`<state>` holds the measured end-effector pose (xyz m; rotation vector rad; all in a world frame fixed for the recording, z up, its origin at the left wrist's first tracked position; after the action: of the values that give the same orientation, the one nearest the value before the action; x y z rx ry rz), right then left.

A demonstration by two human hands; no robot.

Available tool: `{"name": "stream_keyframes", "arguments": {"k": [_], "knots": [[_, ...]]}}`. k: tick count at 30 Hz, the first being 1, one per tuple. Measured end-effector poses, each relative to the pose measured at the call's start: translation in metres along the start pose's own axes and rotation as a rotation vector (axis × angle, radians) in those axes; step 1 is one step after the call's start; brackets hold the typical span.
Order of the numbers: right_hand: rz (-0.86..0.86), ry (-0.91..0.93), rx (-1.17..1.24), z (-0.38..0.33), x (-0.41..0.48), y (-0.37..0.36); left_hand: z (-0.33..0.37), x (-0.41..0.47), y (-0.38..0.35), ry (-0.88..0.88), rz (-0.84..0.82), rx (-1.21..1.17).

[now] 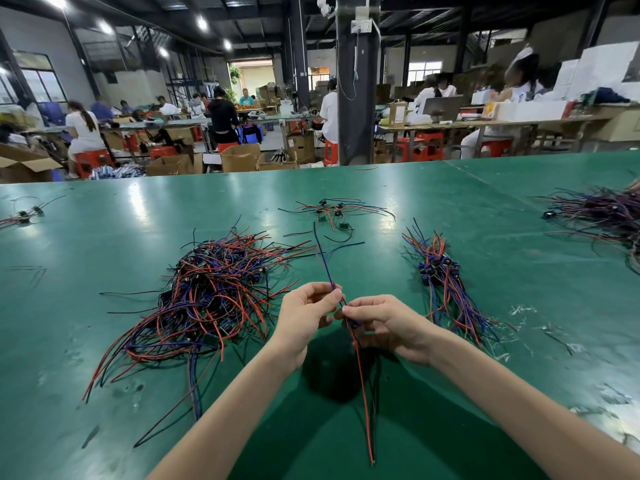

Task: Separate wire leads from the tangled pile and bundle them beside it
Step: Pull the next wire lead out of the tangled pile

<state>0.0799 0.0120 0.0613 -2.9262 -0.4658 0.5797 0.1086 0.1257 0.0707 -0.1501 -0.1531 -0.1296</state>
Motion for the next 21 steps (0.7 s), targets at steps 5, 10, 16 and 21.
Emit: {"name": "stream_keyframes", "arguments": {"k": [5, 10, 16, 21], "knots": [[-0.114, -0.065, 0.133, 0.001, -0.003, -0.006, -0.001, 0.0, 0.0, 0.048, 0.017, -0.131], [-0.085, -0.056, 0.127, 0.001, -0.001, -0.003, 0.001, 0.0, -0.004, 0.039, -0.021, -0.111], [-0.069, -0.069, 0.111, 0.003, 0.001, -0.003, 0.004, -0.001, -0.008, -0.015, -0.085, 0.015], [-0.034, -0.074, 0.141, 0.003, 0.003, 0.0, 0.006, -0.002, -0.011, -0.038, -0.089, -0.003]]}}
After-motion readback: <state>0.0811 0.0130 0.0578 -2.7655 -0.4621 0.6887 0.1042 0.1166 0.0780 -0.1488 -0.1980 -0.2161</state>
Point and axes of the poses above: each hand's wrist, its own x-axis towards the middle knuckle, its own y-axis out of the back of the hand, z = x × y, the point moved 8 cm from there along x, towards the middle knuckle, and after that the axes turned 9 degrees about -y, right-handed, at the moved point
